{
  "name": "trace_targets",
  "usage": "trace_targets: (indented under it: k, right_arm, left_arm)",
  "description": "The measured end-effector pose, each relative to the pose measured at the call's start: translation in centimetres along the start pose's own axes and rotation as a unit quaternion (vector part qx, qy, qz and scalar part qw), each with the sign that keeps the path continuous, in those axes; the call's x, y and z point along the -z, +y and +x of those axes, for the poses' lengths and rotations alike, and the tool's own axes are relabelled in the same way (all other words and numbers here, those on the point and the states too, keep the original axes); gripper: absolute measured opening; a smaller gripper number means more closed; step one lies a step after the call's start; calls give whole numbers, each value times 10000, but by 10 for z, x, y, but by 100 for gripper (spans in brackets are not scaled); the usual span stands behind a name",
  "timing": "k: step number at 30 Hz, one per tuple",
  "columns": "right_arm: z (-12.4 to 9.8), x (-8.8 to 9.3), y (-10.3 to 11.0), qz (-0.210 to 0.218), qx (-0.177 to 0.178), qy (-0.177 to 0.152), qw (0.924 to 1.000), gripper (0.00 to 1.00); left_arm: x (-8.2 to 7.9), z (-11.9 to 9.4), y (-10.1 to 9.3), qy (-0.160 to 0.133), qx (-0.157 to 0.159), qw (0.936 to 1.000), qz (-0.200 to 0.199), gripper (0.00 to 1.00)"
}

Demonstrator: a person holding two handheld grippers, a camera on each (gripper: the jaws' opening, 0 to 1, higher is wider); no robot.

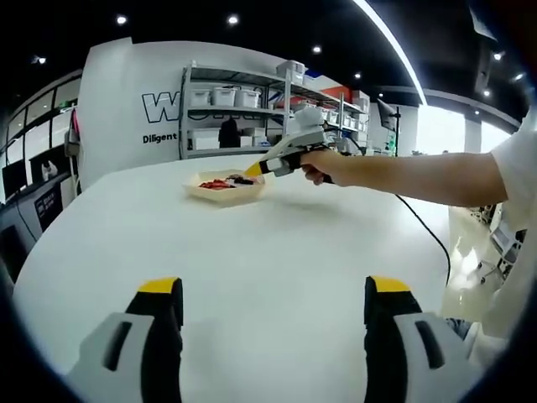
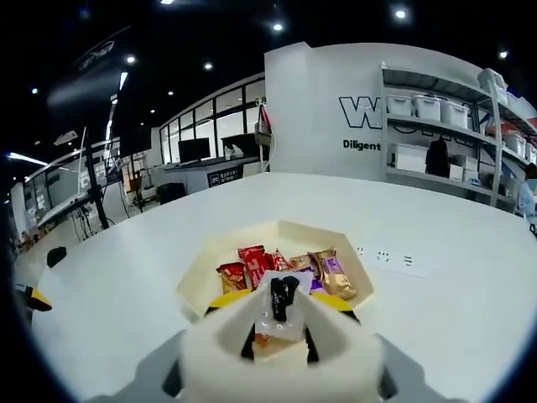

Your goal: Place the target food into the container with the food tongs after gripping and lifting it, then release it inside without dropping or visibly crushing the food.

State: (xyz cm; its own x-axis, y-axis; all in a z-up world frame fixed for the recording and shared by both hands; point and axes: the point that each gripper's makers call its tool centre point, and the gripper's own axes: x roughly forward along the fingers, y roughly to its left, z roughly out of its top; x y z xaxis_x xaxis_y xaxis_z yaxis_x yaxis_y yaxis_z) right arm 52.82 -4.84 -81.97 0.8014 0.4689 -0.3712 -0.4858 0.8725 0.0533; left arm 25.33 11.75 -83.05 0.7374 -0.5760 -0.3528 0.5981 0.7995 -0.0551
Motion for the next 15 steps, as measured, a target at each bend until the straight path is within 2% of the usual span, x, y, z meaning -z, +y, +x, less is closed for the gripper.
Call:
trace_targets:
  k: [10,15]
  right_arm:
    - [-25,-5,12,-38,-174,-132,9998,17]
    - [-39,-9,17,95,-265,-248,9993,17]
  left_arm:
    - [-3,1,-8,-59,83,9999,-24,89]
    - [-5,1,-13,-77,122,9999,-10,89]
